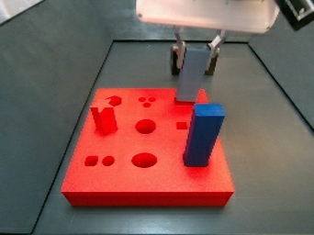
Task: Pick up the arch object. Move up. Place the arch object on the fixture. Regrasp the arch object. Move to above the board. Insert the arch object.
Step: Insert the arch object.
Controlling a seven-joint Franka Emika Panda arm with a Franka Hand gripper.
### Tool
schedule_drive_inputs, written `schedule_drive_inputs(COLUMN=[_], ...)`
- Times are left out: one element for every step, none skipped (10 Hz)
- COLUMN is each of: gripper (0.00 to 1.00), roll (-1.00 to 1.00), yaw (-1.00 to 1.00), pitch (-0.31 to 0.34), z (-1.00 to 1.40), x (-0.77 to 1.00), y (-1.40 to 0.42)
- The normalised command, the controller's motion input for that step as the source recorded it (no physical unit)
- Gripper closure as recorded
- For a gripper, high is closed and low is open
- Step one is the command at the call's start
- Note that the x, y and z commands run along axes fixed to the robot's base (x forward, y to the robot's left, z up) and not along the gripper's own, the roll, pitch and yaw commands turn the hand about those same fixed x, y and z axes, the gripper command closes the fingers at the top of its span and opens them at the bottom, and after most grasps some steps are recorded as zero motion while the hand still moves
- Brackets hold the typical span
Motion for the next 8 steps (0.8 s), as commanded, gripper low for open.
schedule_drive_inputs(gripper=[1.00, 1.00, 1.00, 1.00, 1.00, 1.00, 1.00, 1.00], roll=[-0.11, -0.18, -0.11, 0.00, 0.00, 0.00, -0.10, 0.00], yaw=[-0.03, -0.02, -0.02, 0.00, 0.00, -0.02, 0.00, 0.00], pitch=[0.000, 0.000, 0.000, -0.013, -0.009, -0.003, -0.080, 0.000], z=[-0.34, -0.36, -0.39, -0.50, -0.45, -0.31, -0.11, 0.00], x=[0.00, 0.08, 0.00, 0.00, 0.00, 0.00, -0.03, 0.00], y=[0.00, 0.00, 0.00, 0.00, 0.00, 0.00, 0.00, 0.00])
